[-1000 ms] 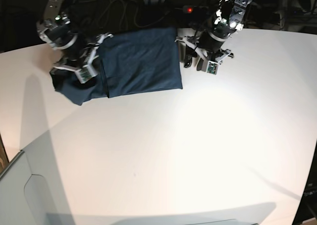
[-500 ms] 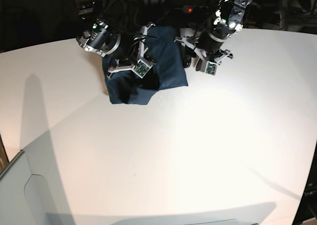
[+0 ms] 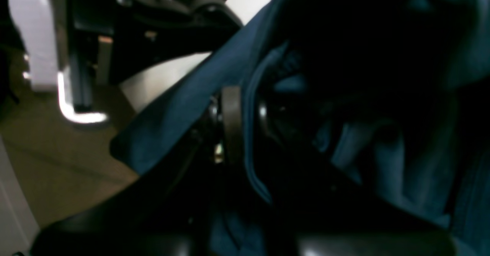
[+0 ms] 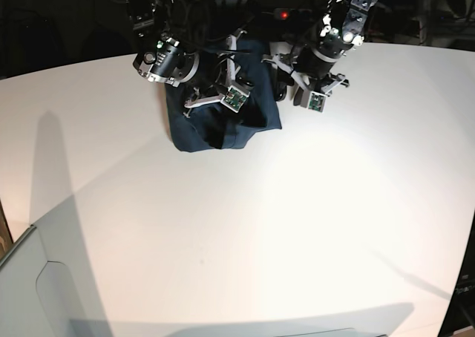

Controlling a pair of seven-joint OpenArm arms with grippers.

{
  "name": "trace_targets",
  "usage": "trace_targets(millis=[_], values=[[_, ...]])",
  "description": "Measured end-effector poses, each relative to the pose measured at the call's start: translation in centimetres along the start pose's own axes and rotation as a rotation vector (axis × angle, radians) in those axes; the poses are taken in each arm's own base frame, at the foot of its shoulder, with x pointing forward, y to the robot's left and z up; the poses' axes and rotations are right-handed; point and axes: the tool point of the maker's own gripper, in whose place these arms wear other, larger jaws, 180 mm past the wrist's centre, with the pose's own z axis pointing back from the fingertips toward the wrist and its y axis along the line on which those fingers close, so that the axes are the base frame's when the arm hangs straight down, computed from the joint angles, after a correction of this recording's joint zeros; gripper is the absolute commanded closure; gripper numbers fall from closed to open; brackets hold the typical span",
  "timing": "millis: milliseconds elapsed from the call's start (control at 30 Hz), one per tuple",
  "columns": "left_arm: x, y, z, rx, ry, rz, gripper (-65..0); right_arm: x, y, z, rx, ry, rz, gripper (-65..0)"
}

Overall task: Fold the T-shirt properly
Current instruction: 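Fold the held end with the right gripper over onto the bundle, then press the folded bundle with the right gripper and lift away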

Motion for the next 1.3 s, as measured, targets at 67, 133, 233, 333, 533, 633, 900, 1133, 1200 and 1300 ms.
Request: trace_targets(millis=[67, 133, 233, 333, 533, 633, 900, 1133, 1200, 1300], values=[[-0.4, 0.2, -0.2, 0.005, 0.009, 0.001, -23.8, 0.4, 0.2, -0.2, 0.007, -0.005, 0.014, -0.1], [-0.4, 0.2, -0.2, 0.006, 0.005, 0.002, -23.8, 0.9, -0.1, -0.5, 0.01, -0.019, 0.013, -0.1], [-0.4, 0.3, -0.2, 0.006, 0.005, 0.002, -23.8, 0.2, -0.3, -1.2, 0.022, 0.004, 0.004, -0.1], [-0.4, 0.3, -0.2, 0.008, 0.005, 0.002, -23.8, -0.6, -0.1, -1.6, 0.034, 0.023, -0.011, -0.1], [-0.4, 0.5, -0.2, 0.01, 0.006, -0.002, -23.8, -0.9, -0.9, -0.7, 0.012, 0.034, 0.022, -0.1], [-0.4, 0.5, -0.1, 0.011, 0.006, -0.003, -23.8, -0.8, -1.6, 0.0, -0.014, 0.035, 0.043, -0.1], [-0.3, 0.5, 0.0, 0.01, 0.01, -0.005, -23.8, -1.0, -2.3, 1.0, -0.032, 0.041, 0.081, -0.1], [0.1, 0.3, 0.1, 0.005, -0.002, -0.007, -23.8, -1.4, -2.5, 1.0, -0.037, 0.05, 0.075, -0.2], [0.3, 0.3, 0.1, 0.005, -0.006, -0.007, -23.8, -1.3, -2.3, 1.0, -0.033, 0.049, 0.078, -2.6], [0.3, 0.3, 0.1, 0.005, -0.005, -0.008, -23.8, -1.3, -2.3, 1.0, -0.032, 0.049, 0.079, -14.0]])
